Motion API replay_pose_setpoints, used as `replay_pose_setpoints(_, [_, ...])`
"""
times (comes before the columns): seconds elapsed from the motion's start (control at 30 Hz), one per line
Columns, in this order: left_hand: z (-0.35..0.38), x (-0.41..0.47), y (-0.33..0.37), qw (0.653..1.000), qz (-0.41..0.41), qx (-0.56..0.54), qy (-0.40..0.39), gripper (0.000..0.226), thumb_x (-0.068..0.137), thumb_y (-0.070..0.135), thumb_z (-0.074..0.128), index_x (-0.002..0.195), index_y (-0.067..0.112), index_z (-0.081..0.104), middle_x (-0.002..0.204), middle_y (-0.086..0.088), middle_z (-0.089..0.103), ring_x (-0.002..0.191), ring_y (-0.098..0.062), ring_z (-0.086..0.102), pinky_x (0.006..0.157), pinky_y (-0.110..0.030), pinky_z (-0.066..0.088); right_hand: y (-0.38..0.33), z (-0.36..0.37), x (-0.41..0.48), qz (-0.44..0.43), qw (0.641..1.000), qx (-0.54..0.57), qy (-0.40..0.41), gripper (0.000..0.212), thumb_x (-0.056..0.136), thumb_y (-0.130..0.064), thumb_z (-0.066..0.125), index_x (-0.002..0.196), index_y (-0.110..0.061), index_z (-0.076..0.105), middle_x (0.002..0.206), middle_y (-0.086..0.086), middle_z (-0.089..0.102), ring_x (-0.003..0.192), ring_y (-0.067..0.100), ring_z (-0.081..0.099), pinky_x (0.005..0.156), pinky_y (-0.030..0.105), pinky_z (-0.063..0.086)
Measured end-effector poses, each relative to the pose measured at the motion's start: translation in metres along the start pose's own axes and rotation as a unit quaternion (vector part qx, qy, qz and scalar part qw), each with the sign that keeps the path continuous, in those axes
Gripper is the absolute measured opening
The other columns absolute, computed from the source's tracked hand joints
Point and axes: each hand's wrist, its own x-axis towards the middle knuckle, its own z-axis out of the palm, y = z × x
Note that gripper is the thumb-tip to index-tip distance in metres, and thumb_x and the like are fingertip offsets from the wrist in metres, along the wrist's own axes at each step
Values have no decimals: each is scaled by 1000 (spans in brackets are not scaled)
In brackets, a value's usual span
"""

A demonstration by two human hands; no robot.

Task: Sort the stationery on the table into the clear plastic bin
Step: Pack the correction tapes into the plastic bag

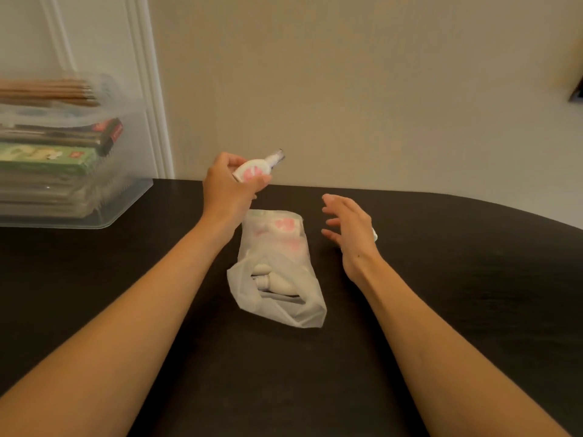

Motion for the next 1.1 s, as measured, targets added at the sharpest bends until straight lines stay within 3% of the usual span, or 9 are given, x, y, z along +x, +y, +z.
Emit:
replay_pose_setpoints(0.13, [-13,-33,16,995,18,16,-94,20,84,22,66,99,17,53,99,0,58,76,-7,59,59,-16,45,-8,-16,-32,11,998,58,20,19,90,-31,57,106,-21,61,102,-1,59,95,13,53,76,25,47])
replay_pose_setpoints(0.3, [-25,-76,33,985,31,19,-168,16,86,23,63,102,21,62,95,5,60,77,-8,59,56,-10,43,-12,-21,-76,2,995,45,-83,24,92,-25,55,116,-20,59,98,2,62,85,11,58,74,23,49])
replay_pose_setpoints(0.4, [-29,-88,41,975,46,39,-214,18,87,20,62,105,19,63,97,6,60,84,-8,57,57,-8,45,-13,-20,-91,-31,993,33,-111,18,92,-16,56,109,-16,62,96,3,64,85,11,61,76,22,52])
replay_pose_setpoints(0.53, [-35,-96,42,974,42,46,-218,25,90,20,58,114,21,64,104,8,61,94,-4,55,77,-15,44,-16,-25,-102,-41,993,46,-103,8,90,-6,57,91,-11,64,86,1,66,83,13,64,79,23,55])
replay_pose_setpoints(0.63, [-48,-97,37,978,9,4,-210,20,91,13,53,102,24,66,98,14,59,92,0,53,77,-16,40,-18,-34,-103,-6,990,113,-87,9,88,-2,57,89,-7,65,84,-2,68,82,10,66,75,20,56])
replay_pose_setpoints(0.77, [-64,-100,15,946,-74,63,-309,26,85,4,57,99,26,60,104,9,56,99,-7,51,75,-17,37,-25,-42,-104,56,969,152,-187,15,85,2,57,97,-2,66,89,4,71,85,14,69,73,18,56])
replay_pose_setpoints(0.83, [-64,-100,7,949,-82,114,-283,23,87,11,59,106,22,59,107,4,58,100,-12,54,72,-19,41,-28,-40,-108,85,962,104,-237,15,83,3,59,94,-2,67,88,8,71,79,15,70,69,18,56])
replay_pose_setpoints(0.93, [-57,-98,6,972,-52,116,-199,6,91,19,56,94,19,61,101,1,60,93,-13,58,68,-21,44,-30,-36,-110,110,960,40,-254,13,81,4,61,88,-3,69,82,7,73,72,15,71,64,18,57])
replay_pose_setpoints(1.1, [-45,-100,10,962,61,226,-141,8,90,18,56,90,11,60,95,0,53,83,-10,49,64,-15,38,-25,-30,-107,60,991,10,-122,15,79,-1,69,91,5,63,80,10,70,71,16,72,71,21,58])
